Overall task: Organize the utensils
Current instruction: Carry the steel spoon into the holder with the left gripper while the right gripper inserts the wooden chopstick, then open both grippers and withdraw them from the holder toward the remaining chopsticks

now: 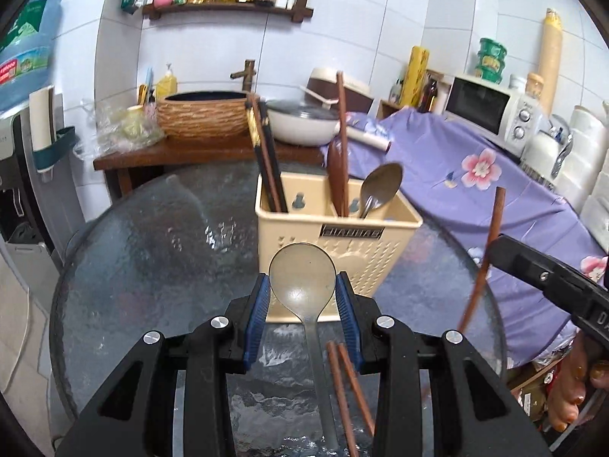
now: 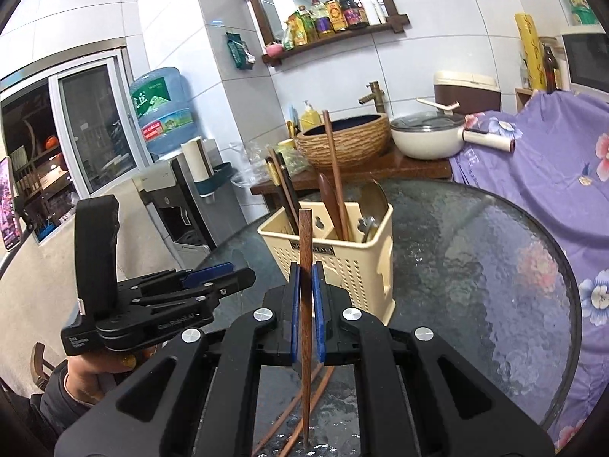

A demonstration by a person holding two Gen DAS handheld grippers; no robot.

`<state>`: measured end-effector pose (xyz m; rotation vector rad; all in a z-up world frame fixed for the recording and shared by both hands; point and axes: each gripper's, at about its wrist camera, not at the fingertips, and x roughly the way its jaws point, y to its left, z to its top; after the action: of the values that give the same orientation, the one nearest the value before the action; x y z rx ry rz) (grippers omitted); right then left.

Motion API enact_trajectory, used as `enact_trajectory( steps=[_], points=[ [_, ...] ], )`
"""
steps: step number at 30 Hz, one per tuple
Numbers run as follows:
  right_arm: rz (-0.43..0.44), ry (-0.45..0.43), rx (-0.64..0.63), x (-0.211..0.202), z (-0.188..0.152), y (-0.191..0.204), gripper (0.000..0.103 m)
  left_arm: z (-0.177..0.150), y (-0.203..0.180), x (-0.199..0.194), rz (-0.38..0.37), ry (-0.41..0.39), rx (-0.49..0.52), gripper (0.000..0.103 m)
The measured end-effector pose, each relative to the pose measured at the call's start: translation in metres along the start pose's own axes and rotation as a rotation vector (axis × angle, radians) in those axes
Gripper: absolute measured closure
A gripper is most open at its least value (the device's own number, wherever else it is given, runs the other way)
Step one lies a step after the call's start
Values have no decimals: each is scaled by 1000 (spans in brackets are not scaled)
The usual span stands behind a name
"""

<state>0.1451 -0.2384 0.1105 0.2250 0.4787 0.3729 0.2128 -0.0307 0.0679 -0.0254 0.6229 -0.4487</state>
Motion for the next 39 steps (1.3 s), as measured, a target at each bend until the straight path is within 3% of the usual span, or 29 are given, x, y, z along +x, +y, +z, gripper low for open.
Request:
enact_trajectory(
  steps=[16, 28, 32, 39],
  points=[
    [17, -73, -77, -16, 75, 24, 96, 70, -1, -40, 21, -166, 11, 68],
    [-67, -192, -133, -18, 154, 37, 96, 142, 5, -30, 76, -323, -78, 68],
    [-115, -233, -172, -9, 159, 39, 96, 143, 4, -14, 111, -367, -81, 68],
    [-149, -180, -143, 25, 134, 20, 96, 118, 1, 23, 151, -336, -50, 68]
  ],
)
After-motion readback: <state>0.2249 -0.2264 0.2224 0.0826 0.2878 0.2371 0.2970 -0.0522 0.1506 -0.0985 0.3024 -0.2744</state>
